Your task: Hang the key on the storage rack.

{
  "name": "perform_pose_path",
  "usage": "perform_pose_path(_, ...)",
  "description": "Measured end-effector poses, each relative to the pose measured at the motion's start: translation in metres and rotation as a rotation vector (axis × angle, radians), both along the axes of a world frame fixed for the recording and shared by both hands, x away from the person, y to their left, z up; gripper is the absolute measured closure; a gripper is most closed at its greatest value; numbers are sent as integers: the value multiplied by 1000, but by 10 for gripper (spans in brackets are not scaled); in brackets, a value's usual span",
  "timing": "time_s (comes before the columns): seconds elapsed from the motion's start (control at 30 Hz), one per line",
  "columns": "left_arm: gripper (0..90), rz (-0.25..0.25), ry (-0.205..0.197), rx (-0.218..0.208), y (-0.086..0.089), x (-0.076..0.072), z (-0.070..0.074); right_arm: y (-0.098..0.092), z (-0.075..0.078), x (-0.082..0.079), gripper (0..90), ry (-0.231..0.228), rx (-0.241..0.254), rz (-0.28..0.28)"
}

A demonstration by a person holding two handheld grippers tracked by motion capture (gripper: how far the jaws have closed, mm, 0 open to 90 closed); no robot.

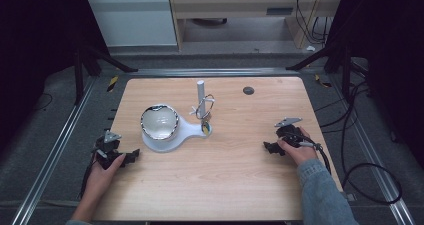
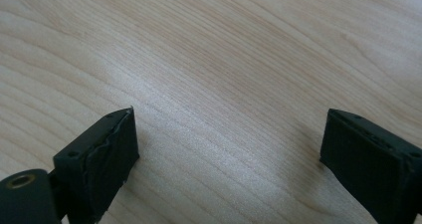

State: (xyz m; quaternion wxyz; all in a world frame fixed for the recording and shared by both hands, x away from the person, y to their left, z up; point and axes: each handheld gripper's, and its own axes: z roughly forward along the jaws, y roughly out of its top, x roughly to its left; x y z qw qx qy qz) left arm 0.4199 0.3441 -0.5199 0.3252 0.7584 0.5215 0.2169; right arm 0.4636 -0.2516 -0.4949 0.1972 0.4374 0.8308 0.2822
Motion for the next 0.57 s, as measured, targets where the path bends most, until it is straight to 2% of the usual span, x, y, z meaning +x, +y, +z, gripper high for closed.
perform_pose_path(0.03,0,0,0,0,0,0,0,0,0,0,77,0,0,0)
perform_pose_path(0.1,0,0,0,0,0,0,0,-5,-4,1,40,7,52,-27)
perform_pose_path(0.13,0,-2,0,1,0,0,0,-5,-4,1,40,7,52,-27)
perform_pose_path(0.3,0,0,-1,-1,0,0,0,-9,-11,-1,4,-56,90,-73)
perform_pose_path(0.57,0,-3,2,3,0,0,0,-16,-12,0,2,-61,91,-137)
